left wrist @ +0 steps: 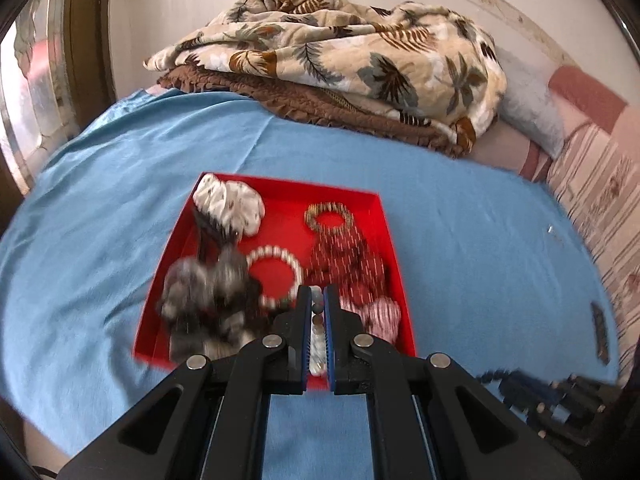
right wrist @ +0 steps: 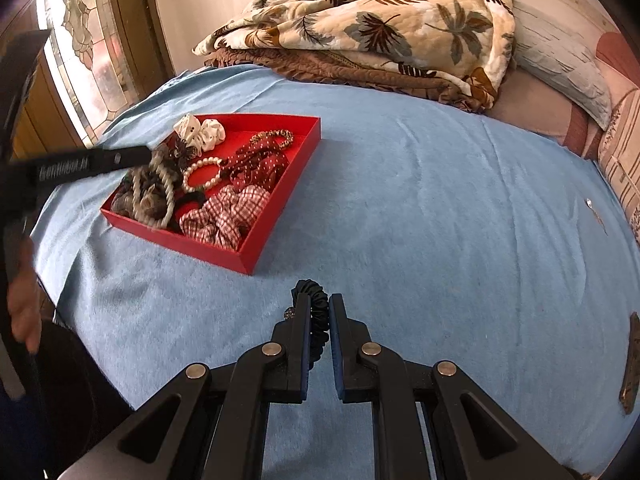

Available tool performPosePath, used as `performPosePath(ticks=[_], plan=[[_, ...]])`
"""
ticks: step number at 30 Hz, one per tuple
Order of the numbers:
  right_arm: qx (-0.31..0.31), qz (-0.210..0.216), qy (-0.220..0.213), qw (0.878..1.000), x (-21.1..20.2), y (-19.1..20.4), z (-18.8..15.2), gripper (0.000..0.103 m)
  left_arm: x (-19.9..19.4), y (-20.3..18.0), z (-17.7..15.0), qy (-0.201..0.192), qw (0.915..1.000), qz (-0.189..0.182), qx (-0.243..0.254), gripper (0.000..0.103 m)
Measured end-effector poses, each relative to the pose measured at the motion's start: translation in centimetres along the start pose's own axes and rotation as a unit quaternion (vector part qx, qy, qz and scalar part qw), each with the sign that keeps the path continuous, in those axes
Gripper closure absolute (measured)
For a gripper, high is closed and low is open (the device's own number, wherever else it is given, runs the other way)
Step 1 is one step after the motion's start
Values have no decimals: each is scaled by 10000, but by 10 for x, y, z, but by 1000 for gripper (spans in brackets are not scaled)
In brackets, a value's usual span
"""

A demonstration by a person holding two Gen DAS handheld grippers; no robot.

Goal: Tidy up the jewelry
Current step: 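Carry the pearl strand and black bracelet into the red tray and release both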

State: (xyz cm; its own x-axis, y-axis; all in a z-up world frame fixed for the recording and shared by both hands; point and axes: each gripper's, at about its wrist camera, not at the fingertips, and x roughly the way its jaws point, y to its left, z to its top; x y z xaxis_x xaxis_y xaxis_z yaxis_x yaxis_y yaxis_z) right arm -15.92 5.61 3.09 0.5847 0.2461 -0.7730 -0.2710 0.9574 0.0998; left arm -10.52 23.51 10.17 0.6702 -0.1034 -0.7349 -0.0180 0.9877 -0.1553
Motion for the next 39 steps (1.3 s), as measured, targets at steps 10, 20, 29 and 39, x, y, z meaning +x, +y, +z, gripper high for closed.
performPosePath(ticks=[10, 20, 29, 39], plan=[[152, 277, -22, 9995, 28, 8, 54, 93, 56, 48, 68, -39, 9946, -803, -661, 97], [-55, 630, -175, 9978, 56, 42, 106, 93, 114, 67, 84, 282, 9861, -1237, -1073, 97], [-188, 1054, -180, 9941, 105, 77, 137, 93, 115, 79, 85, 210, 9907, -764, -1110, 97], [119, 1079, 296, 9936, 141, 73, 131, 92, 101, 97, 83, -105, 9914, -312, -1269, 62]])
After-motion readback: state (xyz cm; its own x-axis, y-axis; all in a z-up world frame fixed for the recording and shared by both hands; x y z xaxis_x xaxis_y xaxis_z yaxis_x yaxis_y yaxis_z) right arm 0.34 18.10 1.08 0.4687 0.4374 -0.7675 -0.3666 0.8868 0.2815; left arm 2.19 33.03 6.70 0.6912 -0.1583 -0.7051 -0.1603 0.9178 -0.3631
